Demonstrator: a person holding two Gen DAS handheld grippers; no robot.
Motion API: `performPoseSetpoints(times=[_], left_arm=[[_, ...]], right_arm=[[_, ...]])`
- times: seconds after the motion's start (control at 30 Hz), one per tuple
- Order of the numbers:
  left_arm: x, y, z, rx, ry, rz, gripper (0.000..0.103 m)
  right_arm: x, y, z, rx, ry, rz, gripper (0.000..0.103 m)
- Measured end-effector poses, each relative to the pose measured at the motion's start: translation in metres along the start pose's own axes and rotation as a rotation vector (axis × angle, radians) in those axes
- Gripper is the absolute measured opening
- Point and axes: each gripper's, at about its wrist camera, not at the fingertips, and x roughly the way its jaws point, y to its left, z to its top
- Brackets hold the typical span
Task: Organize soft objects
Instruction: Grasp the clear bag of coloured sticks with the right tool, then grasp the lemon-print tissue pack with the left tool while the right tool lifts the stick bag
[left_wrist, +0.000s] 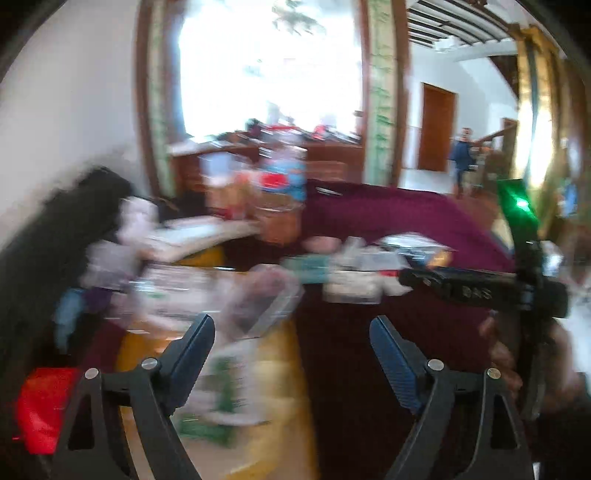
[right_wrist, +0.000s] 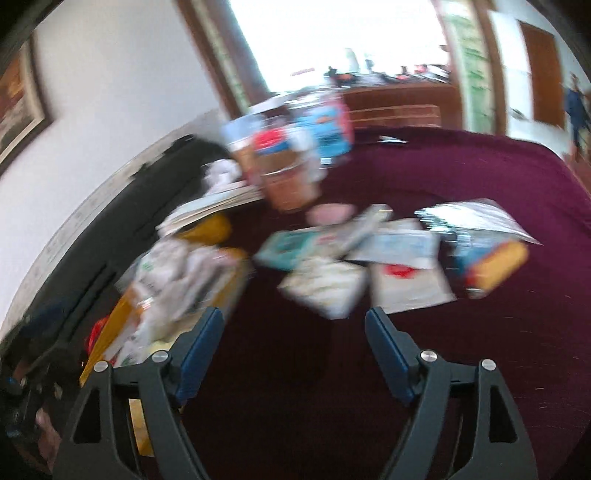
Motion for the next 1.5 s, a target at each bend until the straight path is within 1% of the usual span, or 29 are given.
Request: performPoseSetpoints(times=[0.03, 0.1, 0.2, 0.27, 0.3, 0.37, 0.43, 0.47, 0.5, 0.57, 0.67, 0.7, 0.73, 0.77, 0.8, 0.87, 0.9, 0.97, 1.03, 1.07, 1.1, 1.13, 1.17, 1.2, 1.3, 1.37, 1.4, 1.47, 1.5], left_arm=[[0.006, -0.005, 0.004, -0.009, 0.017, -0.042, 0.089], [0.025, -0.018, 0.013, -0.016, 0.049, -0.099, 0.089], [0.056, -0.038, 0.024, -0.011, 0.112, -0.145, 0.089], [0.073, -0.044, 0.028, -0.020, 0.148, -0.176, 0.089], [0.083, -0.048, 0.029, -0.024, 0.171, -0.178, 0.089], [0.090, -0.053, 0.029, -0.019, 0.174, -0.169, 0.089], [0.096, -0.053, 0.027, -0.014, 0.182, -0.149, 0.089], [0.097, -0.051, 0.026, -0.022, 0.186, -0.157, 0.089], [0.098, -0.049, 0.026, -0.029, 0.188, -0.161, 0.089], [0.100, -0.043, 0.023, -0.040, 0.194, -0.157, 0.089], [0.102, -0.037, 0.021, -0.041, 0.192, -0.152, 0.089], [0.104, -0.036, 0.021, -0.040, 0.192, -0.151, 0.089], [0.106, -0.035, 0.020, -0.039, 0.195, -0.148, 0.089], [0.106, -0.034, 0.020, -0.039, 0.199, -0.148, 0.089], [0.107, -0.033, 0.019, -0.041, 0.202, -0.150, 0.089], [0.107, -0.031, 0.019, -0.047, 0.206, -0.153, 0.089], [0.107, -0.030, 0.019, -0.046, 0.206, -0.154, 0.089], [0.107, -0.030, 0.019, -0.042, 0.207, -0.152, 0.089], [0.106, -0.029, 0.019, -0.043, 0.209, -0.150, 0.089], [0.106, -0.029, 0.019, -0.043, 0.209, -0.152, 0.089], [0.106, -0.029, 0.019, -0.045, 0.210, -0.150, 0.089], [0.106, -0.029, 0.019, -0.046, 0.210, -0.148, 0.089], [0.106, -0.029, 0.020, -0.047, 0.212, -0.150, 0.089], [0.106, -0.030, 0.021, -0.050, 0.216, -0.154, 0.089], [0.111, -0.035, 0.029, -0.048, 0.239, -0.156, 0.089], [0.119, -0.041, 0.034, -0.035, 0.260, -0.158, 0.089], [0.126, -0.045, 0.038, -0.027, 0.276, -0.168, 0.089], [0.143, -0.051, 0.045, -0.014, 0.308, -0.163, 0.089], [0.156, -0.054, 0.050, -0.016, 0.339, -0.171, 0.089]], right_arm=[[-0.003, -0.011, 0.003, 0.021, -0.005, -0.018, 0.079], [-0.006, -0.044, 0.012, 0.093, -0.008, -0.070, 0.079], [-0.003, -0.085, 0.023, 0.203, 0.005, -0.139, 0.079], [0.003, -0.112, 0.029, 0.286, 0.006, -0.151, 0.079], [0.009, -0.128, 0.033, 0.337, 0.020, -0.159, 0.079], [0.020, -0.154, 0.038, 0.425, 0.034, -0.162, 0.079], [0.029, -0.166, 0.042, 0.470, 0.050, -0.187, 0.078], [0.037, -0.172, 0.043, 0.498, 0.065, -0.194, 0.075], [0.044, -0.173, 0.043, 0.509, 0.085, -0.189, 0.065], [0.056, -0.170, 0.041, 0.527, 0.124, -0.189, 0.054], [0.066, -0.158, 0.039, 0.495, 0.141, -0.233, 0.054], [0.068, -0.153, 0.040, 0.483, 0.142, -0.267, 0.055], [0.070, -0.151, 0.041, 0.481, 0.135, -0.283, 0.059], [0.072, -0.149, 0.043, 0.486, 0.129, -0.297, 0.071], [0.074, -0.148, 0.045, 0.497, 0.125, -0.337, 0.080], [0.079, -0.147, 0.050, 0.488, 0.125, -0.420, 0.081], [0.081, -0.150, 0.051, 0.492, 0.130, -0.442, 0.082], [0.091, -0.156, 0.050, 0.512, 0.166, -0.441, 0.083], [0.091, -0.153, 0.049, 0.472, 0.152, -0.485, 0.079], [0.089, -0.154, 0.048, 0.459, 0.143, -0.484, 0.071], [0.083, -0.157, 0.045, 0.456, 0.135, -0.488, 0.058], [0.079, -0.160, 0.042, 0.465, 0.129, -0.472, 0.053], [0.070, -0.164, 0.037, 0.481, 0.128, -0.434, 0.044], [0.066, -0.166, 0.034, 0.483, 0.130, -0.420, 0.036], [0.046, -0.162, 0.015, 0.467, 0.150, -0.361, 0.031], [0.036, -0.157, 0.002, 0.450, 0.160, -0.318, 0.031], [0.033, -0.157, -0.002, 0.441, 0.154, -0.288, 0.031], [0.030, -0.155, -0.006, 0.424, 0.128, -0.273, 0.032], [0.031, -0.153, -0.006, 0.408, 0.121, -0.262, 0.033]])
